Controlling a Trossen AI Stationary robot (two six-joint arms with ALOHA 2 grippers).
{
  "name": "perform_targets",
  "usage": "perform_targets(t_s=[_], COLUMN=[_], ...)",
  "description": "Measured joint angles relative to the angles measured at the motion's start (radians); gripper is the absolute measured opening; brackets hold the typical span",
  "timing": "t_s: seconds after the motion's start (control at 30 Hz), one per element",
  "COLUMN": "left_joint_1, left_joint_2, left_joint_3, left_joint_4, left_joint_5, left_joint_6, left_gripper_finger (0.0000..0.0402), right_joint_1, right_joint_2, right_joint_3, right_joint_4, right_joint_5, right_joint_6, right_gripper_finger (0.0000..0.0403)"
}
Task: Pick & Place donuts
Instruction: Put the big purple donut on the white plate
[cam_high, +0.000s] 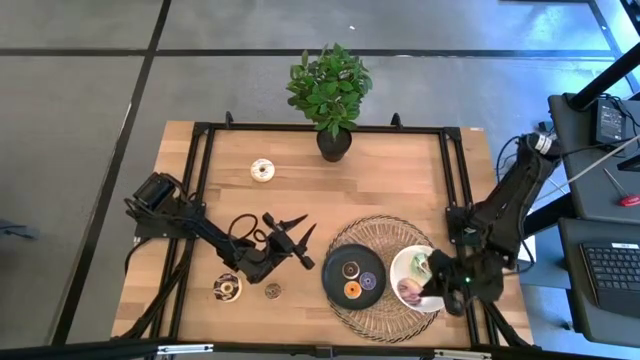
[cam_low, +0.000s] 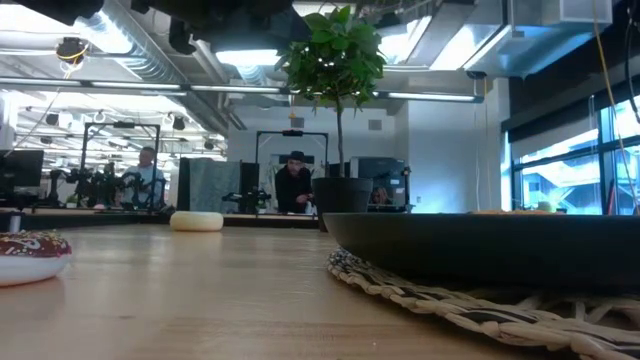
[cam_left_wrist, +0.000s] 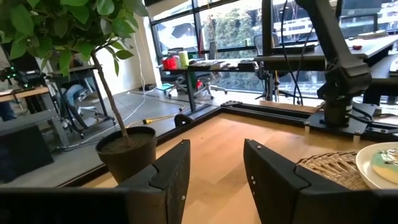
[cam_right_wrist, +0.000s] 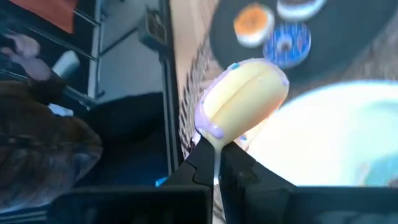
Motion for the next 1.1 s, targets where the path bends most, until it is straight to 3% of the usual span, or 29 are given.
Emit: perform_targets(t_s=[0.2,0.67,1.1], left_joint_1=[0.007,0.018,0.018], left_joint_2=[0.0,0.0,0.0], left_joint_3=[0.0,0.0,0.0], left_joint_4=[0.0,0.0,0.0], left_joint_5=[0.001,0.009,0.01], left_joint_6=[-0.002,-0.064,-0.067], left_gripper_finger=[0.0146,0.015,0.0147], right_joint_1=[0.086,0.178,0.18], right_joint_2=[0.069,0.085,0.084], right_joint_3=[-0.001,-0.003,-0.172], right_joint_4=[-0.012,-0.099,0.159], right_joint_5=[0.007,0.106,0.138], right_joint_6=[0.115,0.134,0.106], right_gripper_finger=[0.0009,0.0011,0.0015])
